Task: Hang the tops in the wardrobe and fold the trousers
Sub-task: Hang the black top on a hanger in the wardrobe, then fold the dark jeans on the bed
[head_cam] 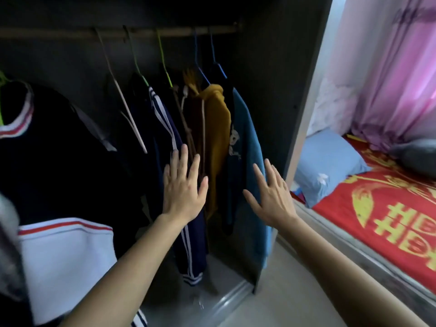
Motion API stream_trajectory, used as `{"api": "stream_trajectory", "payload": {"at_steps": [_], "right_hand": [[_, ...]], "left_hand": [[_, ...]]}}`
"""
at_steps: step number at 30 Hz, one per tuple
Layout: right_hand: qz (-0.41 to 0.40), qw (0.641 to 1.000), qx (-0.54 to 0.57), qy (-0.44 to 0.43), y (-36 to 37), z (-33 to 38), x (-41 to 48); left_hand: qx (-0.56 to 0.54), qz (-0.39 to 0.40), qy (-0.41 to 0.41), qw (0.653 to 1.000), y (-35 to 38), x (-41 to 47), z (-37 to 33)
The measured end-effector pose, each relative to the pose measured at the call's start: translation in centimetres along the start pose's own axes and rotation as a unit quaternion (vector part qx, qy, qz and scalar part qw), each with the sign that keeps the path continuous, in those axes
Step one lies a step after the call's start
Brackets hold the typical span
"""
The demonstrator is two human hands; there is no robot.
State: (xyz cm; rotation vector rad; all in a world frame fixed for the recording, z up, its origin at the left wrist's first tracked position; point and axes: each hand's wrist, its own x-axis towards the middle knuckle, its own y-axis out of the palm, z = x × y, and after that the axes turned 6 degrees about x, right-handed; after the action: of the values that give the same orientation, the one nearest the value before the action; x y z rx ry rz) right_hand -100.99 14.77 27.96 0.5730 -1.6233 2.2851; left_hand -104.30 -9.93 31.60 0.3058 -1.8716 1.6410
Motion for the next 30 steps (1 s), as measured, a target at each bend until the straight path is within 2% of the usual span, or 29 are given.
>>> {"api": "stream_trajectory", "payload": {"at_steps": [5,12,17,21,25,30], "right_hand": [[-0.005,0.998,-0.034,0.048,-2.6,-2.9,-5.0],[-0.04,0.99,-0.084,0.104,-9.3,-10.1,-10.4],[-0.058,0.976,-0.12,0.175,-16.2,-20.5,-17.2],[-0.06,0.955,-0.169,0.237,-22.1,-30.2,-25.1],[-0.063,0.923,-0.202,0.321,-27.3,-38.9,-33.4],[-0.065,0.882,-0.214,0.414,-31.6,-47.2,-41.3]], "left_hand": [[-0.012,0.039,0.003,0.999,1.0,-4.4,-4.4],[-0.035,0.045,0.06,0.997,0.5,-3.8,-14.9],[-0.113,0.027,0.128,0.985,1.6,-2.7,-29.0],[-0.179,0.055,0.181,0.965,3.0,-4.3,-43.6],[-0.183,0.096,0.256,0.945,4.3,-7.7,-56.9],[-0.183,0.127,0.342,0.913,5.3,-9.7,-68.0]]}}
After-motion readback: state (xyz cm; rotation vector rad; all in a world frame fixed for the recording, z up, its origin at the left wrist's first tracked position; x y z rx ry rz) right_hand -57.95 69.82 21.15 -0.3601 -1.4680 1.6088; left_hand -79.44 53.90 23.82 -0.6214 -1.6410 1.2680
